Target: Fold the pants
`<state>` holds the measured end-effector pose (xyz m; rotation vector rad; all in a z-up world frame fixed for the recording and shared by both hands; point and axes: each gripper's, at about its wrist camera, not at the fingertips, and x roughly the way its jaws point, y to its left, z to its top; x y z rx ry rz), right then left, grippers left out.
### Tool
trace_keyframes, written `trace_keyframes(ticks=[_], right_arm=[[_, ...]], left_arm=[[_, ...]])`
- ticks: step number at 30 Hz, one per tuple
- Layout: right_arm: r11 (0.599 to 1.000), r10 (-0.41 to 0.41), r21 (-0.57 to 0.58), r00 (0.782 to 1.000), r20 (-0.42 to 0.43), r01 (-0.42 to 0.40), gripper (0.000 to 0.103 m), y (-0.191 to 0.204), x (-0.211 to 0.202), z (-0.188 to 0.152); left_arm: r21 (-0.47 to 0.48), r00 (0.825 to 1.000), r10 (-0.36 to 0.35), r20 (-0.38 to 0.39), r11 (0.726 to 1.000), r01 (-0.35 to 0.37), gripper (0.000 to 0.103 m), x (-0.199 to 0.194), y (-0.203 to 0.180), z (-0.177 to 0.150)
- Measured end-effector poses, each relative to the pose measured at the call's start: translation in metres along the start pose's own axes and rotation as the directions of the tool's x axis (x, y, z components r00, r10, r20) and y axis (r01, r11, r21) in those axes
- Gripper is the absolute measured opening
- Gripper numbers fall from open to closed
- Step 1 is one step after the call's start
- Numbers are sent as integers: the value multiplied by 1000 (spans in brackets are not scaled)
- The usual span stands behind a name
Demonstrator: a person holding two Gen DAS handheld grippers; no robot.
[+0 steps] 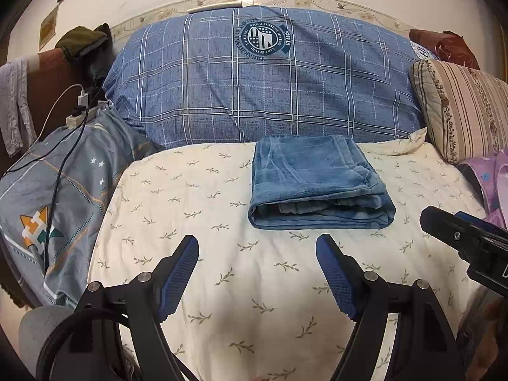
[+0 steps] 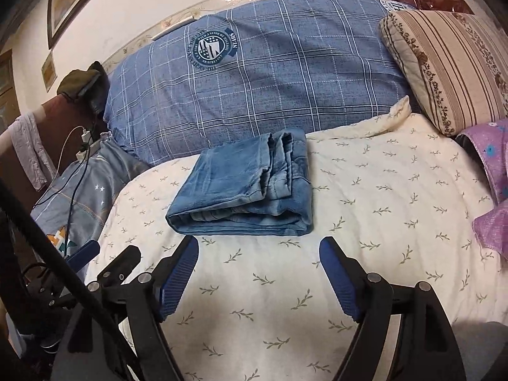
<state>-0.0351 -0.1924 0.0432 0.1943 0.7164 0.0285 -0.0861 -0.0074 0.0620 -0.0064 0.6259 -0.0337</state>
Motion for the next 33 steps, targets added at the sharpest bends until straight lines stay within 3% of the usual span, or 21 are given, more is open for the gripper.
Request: trace_keyframes(ticks=[33], right_arm=[[999,-17,-36,1000,-4,17,80,-4,1,3]], left_arm=[[1,1000,17,-4,1000,-17,77,3,-7,-2]])
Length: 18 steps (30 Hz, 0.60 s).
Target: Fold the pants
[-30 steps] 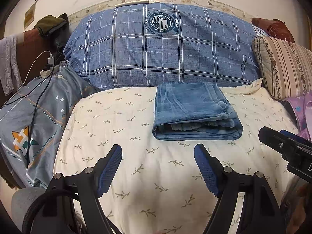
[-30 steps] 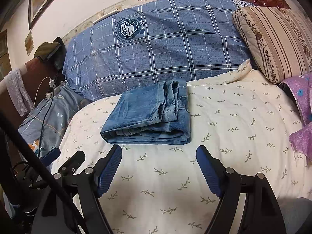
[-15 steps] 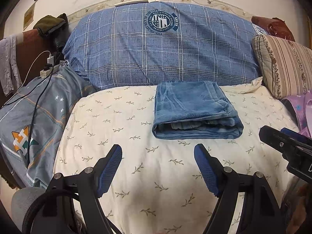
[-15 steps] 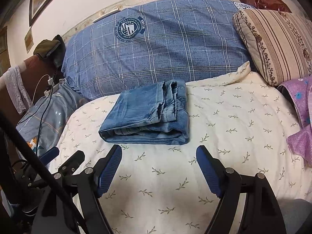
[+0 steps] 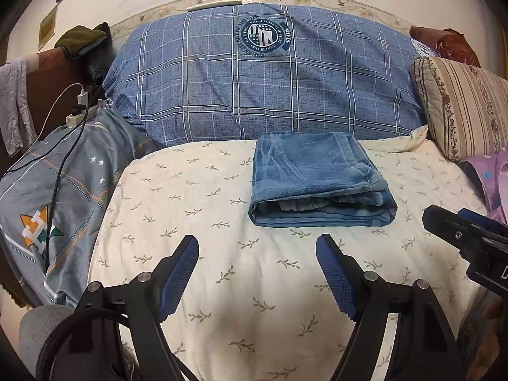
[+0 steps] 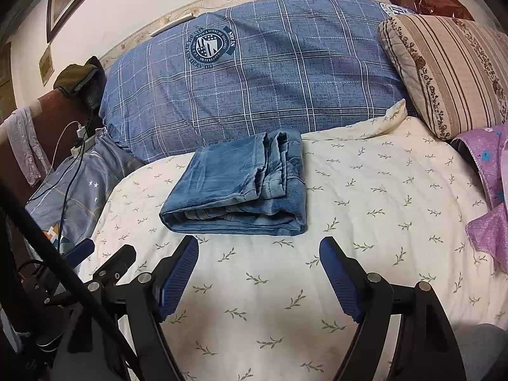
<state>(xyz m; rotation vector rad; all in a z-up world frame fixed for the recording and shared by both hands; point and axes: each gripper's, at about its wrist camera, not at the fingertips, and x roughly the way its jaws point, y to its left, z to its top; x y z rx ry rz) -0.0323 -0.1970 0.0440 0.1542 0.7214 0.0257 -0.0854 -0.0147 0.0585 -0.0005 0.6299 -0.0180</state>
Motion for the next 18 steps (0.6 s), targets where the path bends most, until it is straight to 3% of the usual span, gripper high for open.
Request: trace_keyframes(ticks=[18], right_arm=[[1000,-5,4,1000,2,5,80,-2,0,0]], left_arm=[[4,1000,-1,0,1000,1,77,-2,-2,-1]])
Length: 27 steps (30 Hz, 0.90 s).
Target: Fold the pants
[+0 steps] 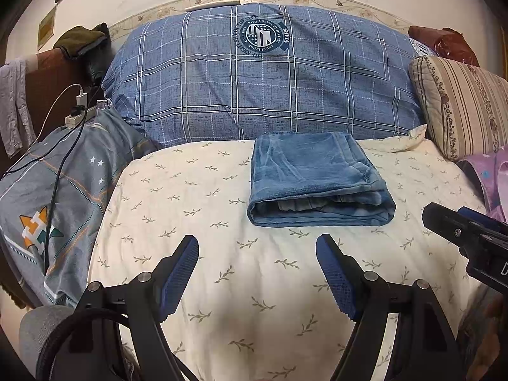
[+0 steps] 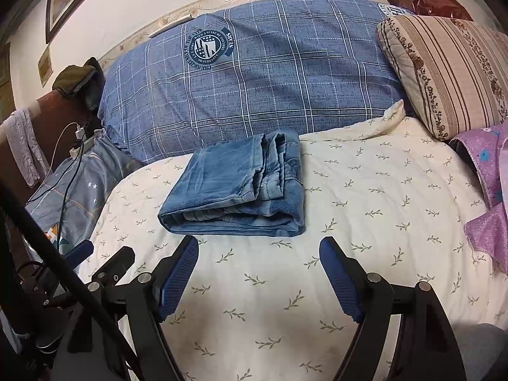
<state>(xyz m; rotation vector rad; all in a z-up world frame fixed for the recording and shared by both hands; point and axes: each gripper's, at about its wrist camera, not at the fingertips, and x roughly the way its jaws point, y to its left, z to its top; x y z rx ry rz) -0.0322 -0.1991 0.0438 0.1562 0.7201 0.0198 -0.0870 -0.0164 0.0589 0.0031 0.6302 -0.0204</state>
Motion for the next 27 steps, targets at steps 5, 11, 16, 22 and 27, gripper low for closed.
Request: trace_keyframes(ticks=[5,11,16,22,27], right_arm=[[1000,1,-1,1000,0,-1,80,0,0,0],[1000,2,-1,1000,0,-2,80,0,0,0],[1000,1,-1,1000,0,-1,80,-1,0,0],[1000,1,-1,1000,-1,-1,80,0,0,0],[1000,3,-2,1000,-2,-3,80,-1,0,1]], left_arm=[[1,1000,-1,0,1000,1,77,0,1,0],[-1,1000,-2,0,1000,2,77,0,1,0],[2,1000,-3,-1,1000,3,77,0,1,0],[1,1000,-5,0,1000,5,77,0,2,0],[3,1000,-4,1,1000,4,77,0,1,0]])
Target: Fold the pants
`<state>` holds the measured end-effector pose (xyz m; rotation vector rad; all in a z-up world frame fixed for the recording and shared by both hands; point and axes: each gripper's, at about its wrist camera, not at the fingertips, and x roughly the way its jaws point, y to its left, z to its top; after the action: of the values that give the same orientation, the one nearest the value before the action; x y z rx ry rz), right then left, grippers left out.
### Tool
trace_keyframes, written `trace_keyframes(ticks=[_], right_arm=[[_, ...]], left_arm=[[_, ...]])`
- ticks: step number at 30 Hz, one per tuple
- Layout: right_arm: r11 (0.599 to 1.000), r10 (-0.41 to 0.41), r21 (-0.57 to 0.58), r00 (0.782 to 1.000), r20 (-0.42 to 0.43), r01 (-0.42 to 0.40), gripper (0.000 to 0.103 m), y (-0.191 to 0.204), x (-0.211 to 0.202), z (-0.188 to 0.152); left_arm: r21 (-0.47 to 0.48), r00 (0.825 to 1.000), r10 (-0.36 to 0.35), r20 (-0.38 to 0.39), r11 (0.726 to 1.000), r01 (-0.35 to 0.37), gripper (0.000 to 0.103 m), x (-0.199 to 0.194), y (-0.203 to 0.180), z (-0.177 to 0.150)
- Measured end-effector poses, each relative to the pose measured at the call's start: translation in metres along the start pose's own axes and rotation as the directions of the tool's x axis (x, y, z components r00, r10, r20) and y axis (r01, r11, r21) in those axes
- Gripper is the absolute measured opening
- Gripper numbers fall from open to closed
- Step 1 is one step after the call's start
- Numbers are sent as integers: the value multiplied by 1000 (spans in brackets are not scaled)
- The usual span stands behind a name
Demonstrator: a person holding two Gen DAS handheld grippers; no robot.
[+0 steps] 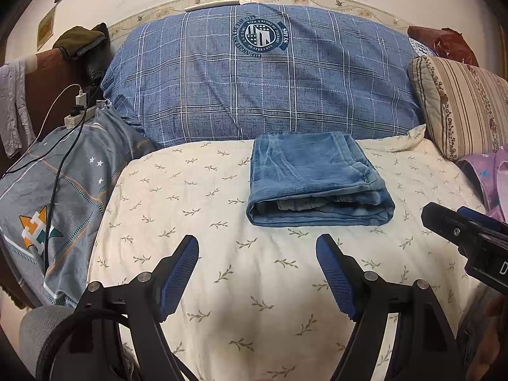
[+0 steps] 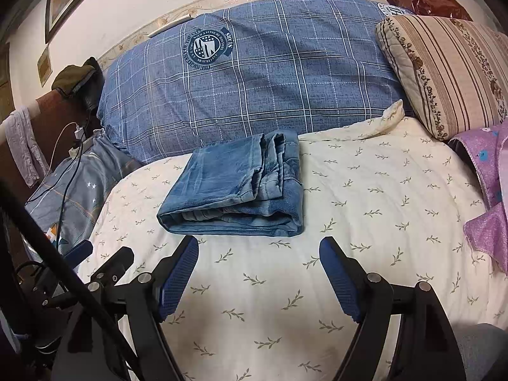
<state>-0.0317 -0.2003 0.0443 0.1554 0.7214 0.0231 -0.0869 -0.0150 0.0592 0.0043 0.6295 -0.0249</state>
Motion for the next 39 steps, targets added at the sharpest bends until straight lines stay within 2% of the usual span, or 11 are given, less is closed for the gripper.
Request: trace_keyframes(ticks=[34,39], right_arm=[[1000,-10,6,1000,-2,10,80,-1,1,-1],[1000,-12,11,1000,-8,12,80,-3,3,-1]], left_arm=[[16,1000,-20,-3,1000,20,77,3,4,1],[18,999,-40,6,999,40,76,3,7,0]])
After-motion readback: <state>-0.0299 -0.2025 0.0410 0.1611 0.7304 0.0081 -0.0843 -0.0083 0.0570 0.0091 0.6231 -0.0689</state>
